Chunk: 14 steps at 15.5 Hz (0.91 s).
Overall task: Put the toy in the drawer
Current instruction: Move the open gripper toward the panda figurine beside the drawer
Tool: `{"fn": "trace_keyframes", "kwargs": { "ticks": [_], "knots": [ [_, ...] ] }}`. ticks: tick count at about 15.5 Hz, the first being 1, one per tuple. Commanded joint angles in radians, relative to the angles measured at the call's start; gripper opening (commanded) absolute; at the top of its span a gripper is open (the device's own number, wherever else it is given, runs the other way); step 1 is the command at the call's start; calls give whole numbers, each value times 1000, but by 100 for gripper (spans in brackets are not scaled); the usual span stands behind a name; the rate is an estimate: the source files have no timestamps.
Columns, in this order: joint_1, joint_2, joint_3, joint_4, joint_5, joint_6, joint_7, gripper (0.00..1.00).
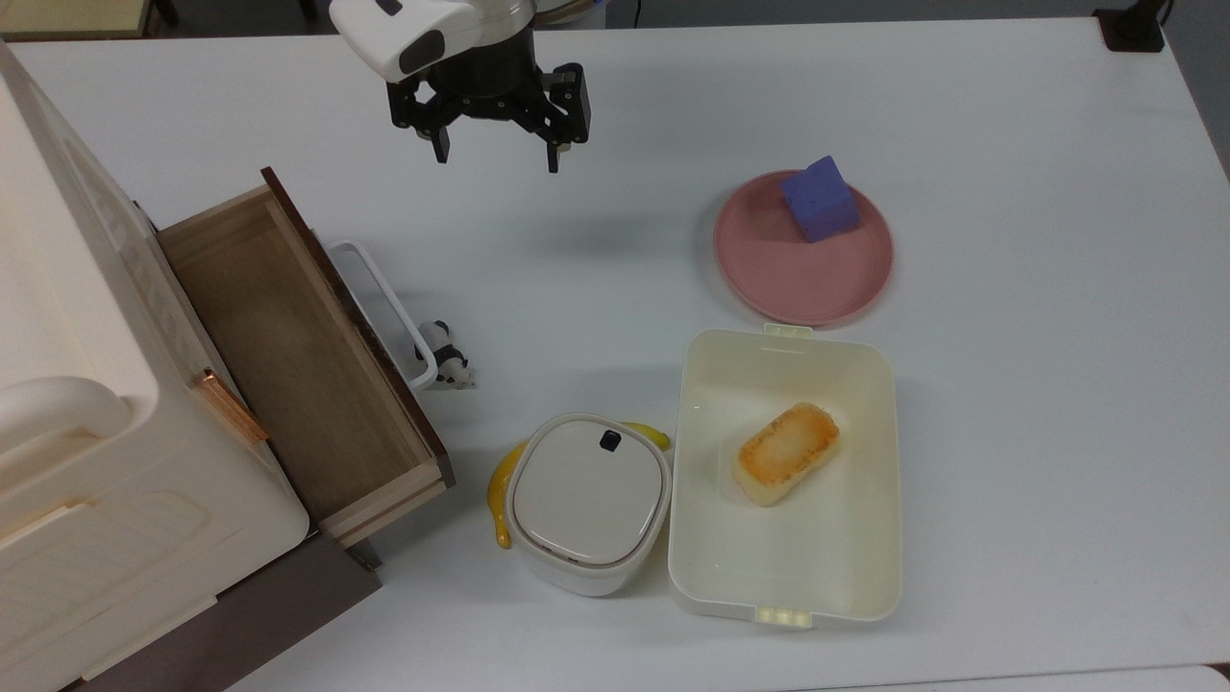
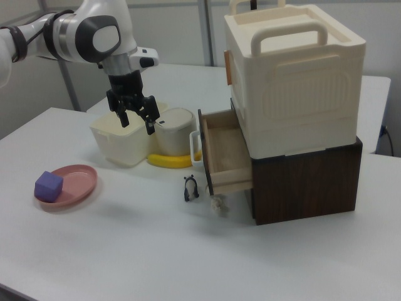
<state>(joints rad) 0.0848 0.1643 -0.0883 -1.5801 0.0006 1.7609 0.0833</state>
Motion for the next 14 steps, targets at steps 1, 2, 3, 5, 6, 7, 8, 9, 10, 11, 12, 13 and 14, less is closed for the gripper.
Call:
{"fn": "trace_keyframes", "kwargs": {
  "ticks": [1, 2, 3, 5, 6, 7, 8, 9, 10, 11, 12, 13, 14],
  "knots": [
    [-11, -22, 6, -41, -30, 9, -11, 100],
    [-11, -22, 5, -43, -28, 9, -11, 100],
    [-11, -20, 5, -44, -28, 11, -11, 100],
    [-10, -12, 5, -66, -31, 26, -13, 100],
    [-10, -14, 5, -96, -40, 69, -13, 100],
    [-7, -12, 5, -134, -66, 119, -13, 100],
    [-5, -9, 5, -165, -102, 167, -13, 100],
    [-5, 1, 5, -191, -132, 211, -22, 100],
    [-7, 9, 5, -211, -152, 250, -51, 100],
    [-8, 12, 4, -234, -160, 282, -91, 100],
    [-10, 12, 4, -257, -165, 313, -135, 100],
    [-11, 12, -2, -280, -174, 340, -175, 100],
    [-10, 15, -5, -296, -182, 363, -207, 98]
  ]
}}
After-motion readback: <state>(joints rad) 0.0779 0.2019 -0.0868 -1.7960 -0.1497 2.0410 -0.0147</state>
